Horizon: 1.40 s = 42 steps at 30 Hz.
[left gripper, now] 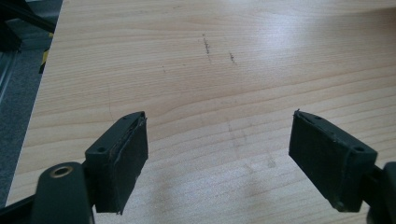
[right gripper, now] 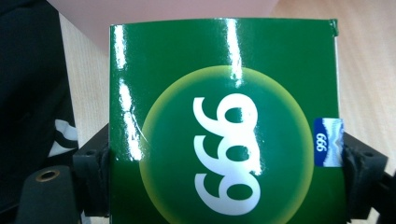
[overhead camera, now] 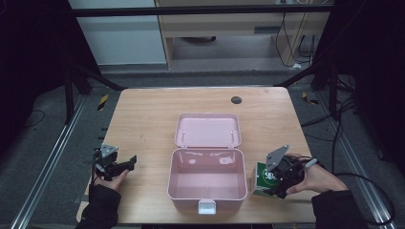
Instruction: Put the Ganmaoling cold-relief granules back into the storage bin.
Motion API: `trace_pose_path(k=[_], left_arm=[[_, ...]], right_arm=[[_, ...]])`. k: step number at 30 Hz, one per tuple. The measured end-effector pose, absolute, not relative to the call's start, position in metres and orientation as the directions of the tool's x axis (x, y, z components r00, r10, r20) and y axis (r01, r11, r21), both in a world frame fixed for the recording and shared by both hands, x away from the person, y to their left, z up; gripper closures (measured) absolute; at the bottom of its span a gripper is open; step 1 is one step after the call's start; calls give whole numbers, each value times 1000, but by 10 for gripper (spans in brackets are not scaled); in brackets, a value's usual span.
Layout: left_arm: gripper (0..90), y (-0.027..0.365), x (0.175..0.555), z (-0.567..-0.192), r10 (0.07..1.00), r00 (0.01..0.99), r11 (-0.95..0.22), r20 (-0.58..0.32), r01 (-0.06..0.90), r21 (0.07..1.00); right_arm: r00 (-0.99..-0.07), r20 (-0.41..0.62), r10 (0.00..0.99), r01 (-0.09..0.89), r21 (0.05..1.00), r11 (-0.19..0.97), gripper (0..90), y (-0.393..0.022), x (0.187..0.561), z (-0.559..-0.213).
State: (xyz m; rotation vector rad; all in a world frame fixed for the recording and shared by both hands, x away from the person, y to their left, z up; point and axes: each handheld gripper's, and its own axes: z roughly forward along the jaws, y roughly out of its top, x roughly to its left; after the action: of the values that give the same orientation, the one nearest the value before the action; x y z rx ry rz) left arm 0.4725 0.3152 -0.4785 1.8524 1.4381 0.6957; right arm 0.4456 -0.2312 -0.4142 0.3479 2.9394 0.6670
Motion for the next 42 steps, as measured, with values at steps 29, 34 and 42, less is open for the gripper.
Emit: trace_pose_path(k=[29, 34, 42], left_arm=[[189, 315, 473, -480, 969, 247, -161, 6, 612, 774], [189, 315, 473, -480, 969, 246, -160, 6, 612, 775], [189, 316, 473, -480, 969, 245, -159, 5, 612, 775]], right_arm=[[-950, -151, 272, 172, 476, 863, 160, -214, 437, -303], [-953, -153, 263, 162, 475, 865, 160, -201, 436, -291], [-961, -151, 232, 132, 485, 864, 160, -181, 438, -281]])
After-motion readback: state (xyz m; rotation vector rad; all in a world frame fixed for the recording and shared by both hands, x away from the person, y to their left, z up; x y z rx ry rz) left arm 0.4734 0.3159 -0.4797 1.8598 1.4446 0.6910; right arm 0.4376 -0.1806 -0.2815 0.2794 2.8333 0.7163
